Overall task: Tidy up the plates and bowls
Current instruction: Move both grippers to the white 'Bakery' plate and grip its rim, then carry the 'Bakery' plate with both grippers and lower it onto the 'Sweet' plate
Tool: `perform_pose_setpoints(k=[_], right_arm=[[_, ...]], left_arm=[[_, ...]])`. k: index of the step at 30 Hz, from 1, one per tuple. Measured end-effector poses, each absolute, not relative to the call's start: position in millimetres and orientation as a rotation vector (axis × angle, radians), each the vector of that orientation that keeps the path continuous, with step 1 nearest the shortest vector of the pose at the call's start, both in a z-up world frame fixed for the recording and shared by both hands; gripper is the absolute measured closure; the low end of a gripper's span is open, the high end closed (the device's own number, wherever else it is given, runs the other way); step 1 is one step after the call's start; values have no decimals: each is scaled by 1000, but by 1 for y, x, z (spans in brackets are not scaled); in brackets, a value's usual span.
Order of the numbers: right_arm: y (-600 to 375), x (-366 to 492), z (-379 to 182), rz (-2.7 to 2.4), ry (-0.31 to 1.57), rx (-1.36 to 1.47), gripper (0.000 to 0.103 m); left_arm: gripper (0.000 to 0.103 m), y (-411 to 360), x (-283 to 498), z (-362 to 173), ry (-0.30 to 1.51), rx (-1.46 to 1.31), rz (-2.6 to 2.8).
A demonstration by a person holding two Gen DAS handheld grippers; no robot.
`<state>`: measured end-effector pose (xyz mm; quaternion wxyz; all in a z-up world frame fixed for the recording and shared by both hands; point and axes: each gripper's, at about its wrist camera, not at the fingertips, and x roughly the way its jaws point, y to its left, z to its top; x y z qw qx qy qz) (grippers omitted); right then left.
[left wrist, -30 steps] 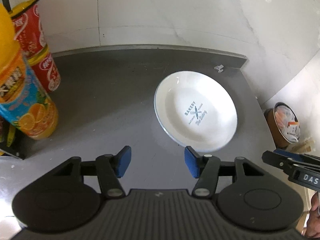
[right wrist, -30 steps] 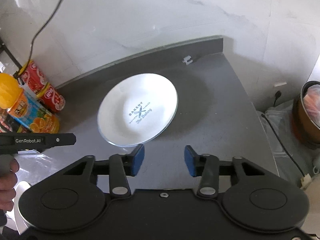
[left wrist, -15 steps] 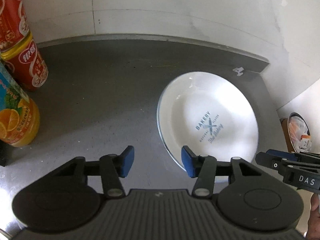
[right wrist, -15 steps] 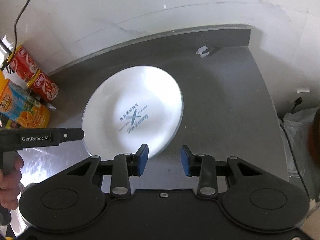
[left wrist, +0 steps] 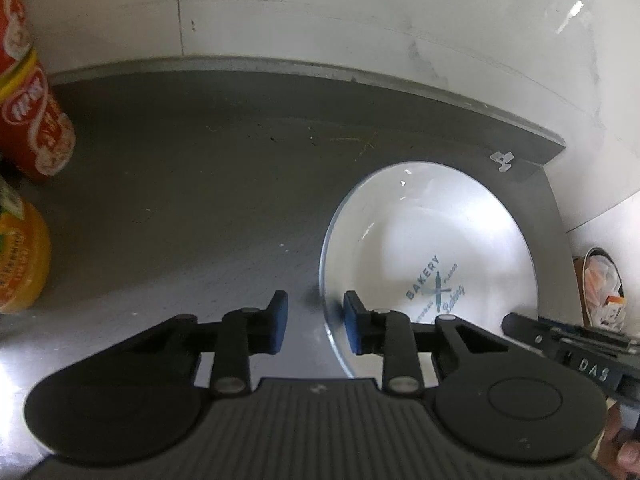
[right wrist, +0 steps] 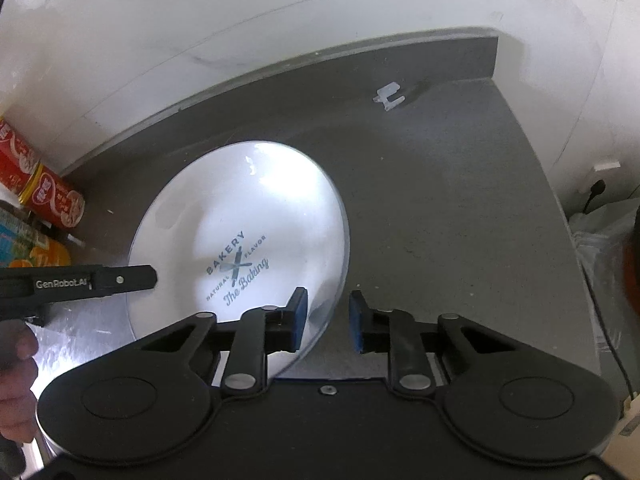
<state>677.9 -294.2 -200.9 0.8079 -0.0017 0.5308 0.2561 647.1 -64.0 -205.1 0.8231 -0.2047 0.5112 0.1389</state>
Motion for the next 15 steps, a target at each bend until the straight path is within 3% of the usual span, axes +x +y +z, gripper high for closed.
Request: perform_pose_setpoints(k=[15], right_arm=[[-296,677,-205,556,1133,36,86]], left_arm=[[88,-65,654,-211,1059,-496,274]])
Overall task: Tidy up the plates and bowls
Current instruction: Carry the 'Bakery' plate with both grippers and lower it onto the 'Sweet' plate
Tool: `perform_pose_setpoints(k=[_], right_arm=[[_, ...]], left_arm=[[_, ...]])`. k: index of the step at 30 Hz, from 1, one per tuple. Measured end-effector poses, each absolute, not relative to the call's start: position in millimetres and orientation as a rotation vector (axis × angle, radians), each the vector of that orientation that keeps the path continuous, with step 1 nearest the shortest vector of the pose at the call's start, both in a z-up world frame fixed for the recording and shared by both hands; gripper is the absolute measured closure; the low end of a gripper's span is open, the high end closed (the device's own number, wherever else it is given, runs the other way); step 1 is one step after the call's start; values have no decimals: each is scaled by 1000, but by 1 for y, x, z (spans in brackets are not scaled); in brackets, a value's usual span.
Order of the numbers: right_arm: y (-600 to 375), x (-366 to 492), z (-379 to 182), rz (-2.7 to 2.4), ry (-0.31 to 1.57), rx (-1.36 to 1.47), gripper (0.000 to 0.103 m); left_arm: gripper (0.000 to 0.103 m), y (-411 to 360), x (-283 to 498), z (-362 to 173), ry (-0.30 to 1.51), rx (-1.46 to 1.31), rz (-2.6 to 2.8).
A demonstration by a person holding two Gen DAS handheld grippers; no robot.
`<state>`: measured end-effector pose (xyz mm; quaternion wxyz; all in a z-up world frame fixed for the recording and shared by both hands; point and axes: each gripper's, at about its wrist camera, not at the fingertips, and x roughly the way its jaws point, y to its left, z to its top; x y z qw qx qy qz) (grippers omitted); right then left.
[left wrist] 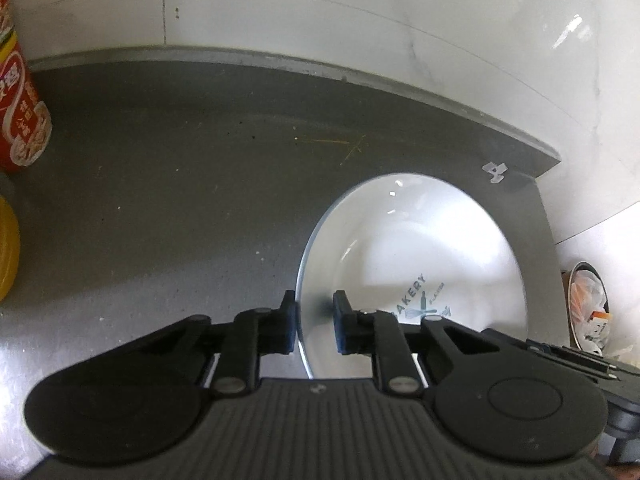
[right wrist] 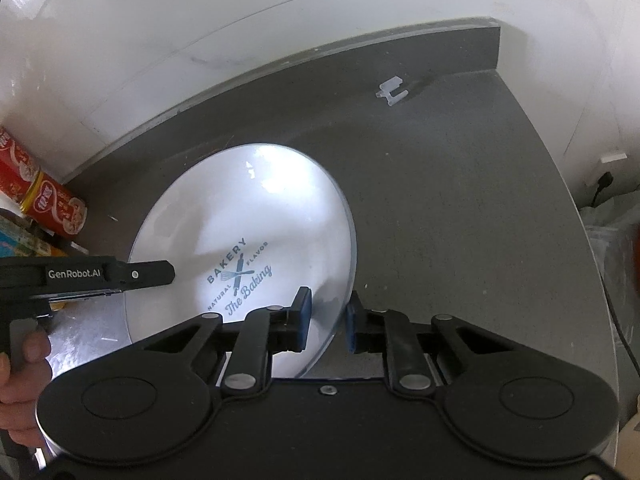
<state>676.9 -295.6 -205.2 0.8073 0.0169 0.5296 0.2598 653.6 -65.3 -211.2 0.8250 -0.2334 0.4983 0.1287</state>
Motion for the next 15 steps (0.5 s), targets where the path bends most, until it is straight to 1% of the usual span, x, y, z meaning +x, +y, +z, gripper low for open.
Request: perform_pose_setpoints(k=[8,15], right_arm=[[-306,664,-185,607,1089,67,89],[-312,654,-160,634,1036,84,89]], left_arm=[[95,-55,634,-195,1009,-579,270],[95,-60,616,-164,953,-574,265]])
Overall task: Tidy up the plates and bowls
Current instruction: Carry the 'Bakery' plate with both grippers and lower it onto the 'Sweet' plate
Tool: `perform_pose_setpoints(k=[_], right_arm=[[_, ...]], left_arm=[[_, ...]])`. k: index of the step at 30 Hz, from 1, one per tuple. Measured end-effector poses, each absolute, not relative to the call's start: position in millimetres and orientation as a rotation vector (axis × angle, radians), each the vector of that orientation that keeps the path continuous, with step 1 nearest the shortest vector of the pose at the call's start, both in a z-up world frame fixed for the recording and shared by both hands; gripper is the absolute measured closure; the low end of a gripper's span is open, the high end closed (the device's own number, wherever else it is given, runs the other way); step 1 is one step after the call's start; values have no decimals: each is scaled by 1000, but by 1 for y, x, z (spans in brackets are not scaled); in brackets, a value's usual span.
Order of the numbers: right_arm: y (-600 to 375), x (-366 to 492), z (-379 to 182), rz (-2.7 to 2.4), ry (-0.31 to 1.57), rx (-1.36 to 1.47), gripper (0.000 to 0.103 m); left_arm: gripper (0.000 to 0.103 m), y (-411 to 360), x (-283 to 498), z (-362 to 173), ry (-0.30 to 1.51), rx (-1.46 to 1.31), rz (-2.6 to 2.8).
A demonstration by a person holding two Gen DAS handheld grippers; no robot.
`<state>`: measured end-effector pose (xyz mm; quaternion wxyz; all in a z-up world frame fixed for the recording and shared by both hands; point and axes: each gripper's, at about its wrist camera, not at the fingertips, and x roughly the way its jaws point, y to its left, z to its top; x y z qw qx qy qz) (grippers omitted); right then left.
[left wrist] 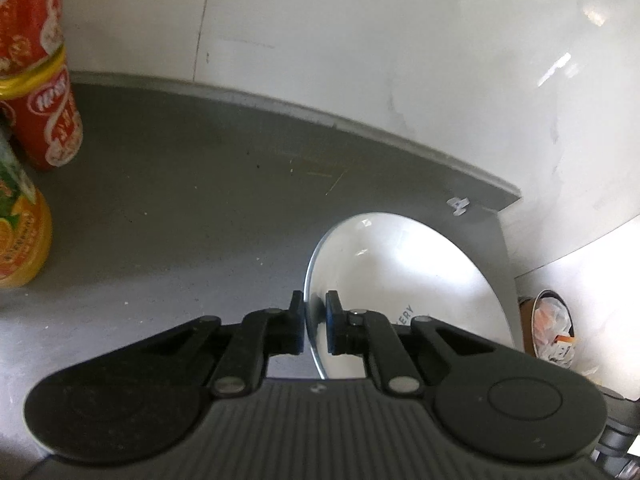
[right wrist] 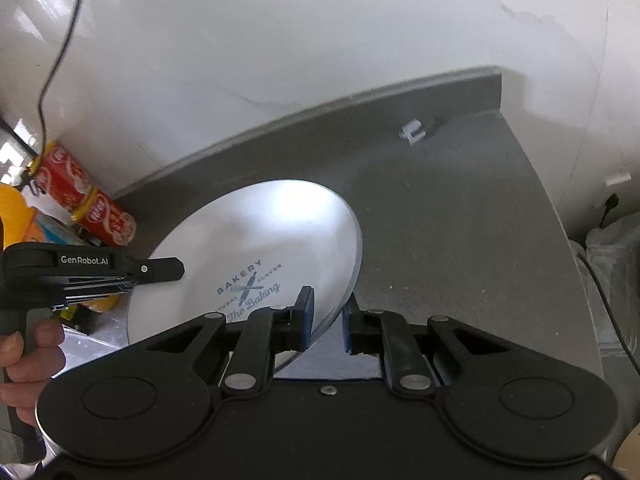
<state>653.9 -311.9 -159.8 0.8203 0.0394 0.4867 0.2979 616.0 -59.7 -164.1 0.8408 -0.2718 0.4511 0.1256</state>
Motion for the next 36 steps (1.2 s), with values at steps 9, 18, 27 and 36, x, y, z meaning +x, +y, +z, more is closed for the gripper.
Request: perform_pose_setpoints(k=[9,18,27,36], right_arm=[[-313,634,-123,706,981,71,89],[-310,591,-85,716,907,76,89],[-296,531,-70,656,855,106,89],[-268,459,-62,603,832,109,89]], left_arm=[[95,-61,580,-123,899,-576,300],[95,-58,538,-88,839,-570,261],[95,-36,491,-76,816,-542,170],[95,-1,427,-73,822,-542,106]])
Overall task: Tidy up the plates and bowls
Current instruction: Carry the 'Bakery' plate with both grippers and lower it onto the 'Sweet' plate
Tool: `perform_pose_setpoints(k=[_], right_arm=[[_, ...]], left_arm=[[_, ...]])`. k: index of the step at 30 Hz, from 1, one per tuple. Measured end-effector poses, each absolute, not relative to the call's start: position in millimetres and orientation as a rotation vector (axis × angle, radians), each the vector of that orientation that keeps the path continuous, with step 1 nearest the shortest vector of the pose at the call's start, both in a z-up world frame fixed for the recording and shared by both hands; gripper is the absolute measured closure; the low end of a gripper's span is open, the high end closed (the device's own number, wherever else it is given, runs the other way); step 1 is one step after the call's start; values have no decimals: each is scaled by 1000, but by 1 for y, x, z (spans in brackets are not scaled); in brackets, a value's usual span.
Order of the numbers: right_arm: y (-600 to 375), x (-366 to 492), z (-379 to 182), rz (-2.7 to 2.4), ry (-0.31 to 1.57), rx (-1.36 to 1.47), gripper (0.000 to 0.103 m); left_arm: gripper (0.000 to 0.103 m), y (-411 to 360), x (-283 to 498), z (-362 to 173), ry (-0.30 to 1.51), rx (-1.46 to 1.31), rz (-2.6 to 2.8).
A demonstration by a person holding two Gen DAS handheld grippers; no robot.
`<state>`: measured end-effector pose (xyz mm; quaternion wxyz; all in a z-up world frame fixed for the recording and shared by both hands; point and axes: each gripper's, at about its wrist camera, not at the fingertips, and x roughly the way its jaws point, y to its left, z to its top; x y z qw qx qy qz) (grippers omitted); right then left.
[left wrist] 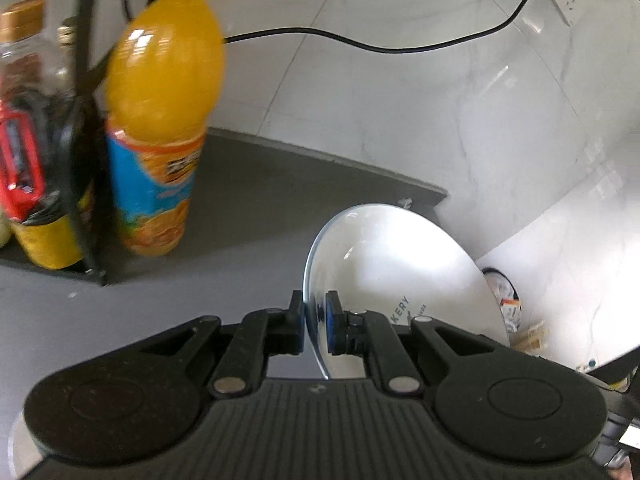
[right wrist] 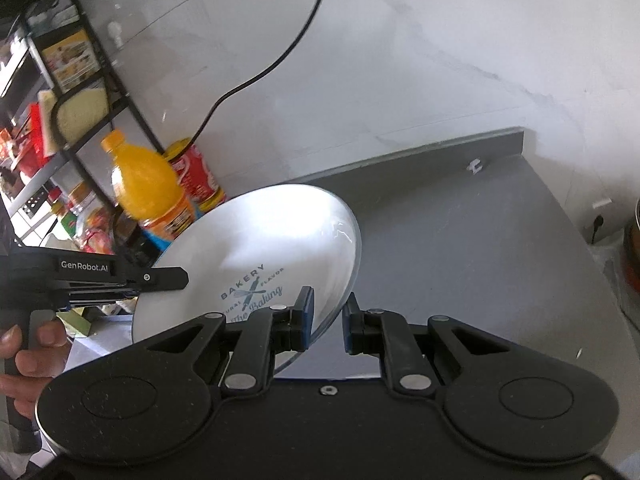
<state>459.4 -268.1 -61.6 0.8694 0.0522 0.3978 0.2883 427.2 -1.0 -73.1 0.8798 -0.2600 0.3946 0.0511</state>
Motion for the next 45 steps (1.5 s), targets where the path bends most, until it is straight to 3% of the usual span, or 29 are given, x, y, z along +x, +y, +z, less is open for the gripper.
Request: perform_pose_setpoints(k=[20,45], right_arm=[[-225,346,-79,547,859,104,89],[-180,285,-138,534,991,33,88]], left_arm=[[95,47,313,-98,847,-507,64],[94,80,252,-174,990,-517,106]])
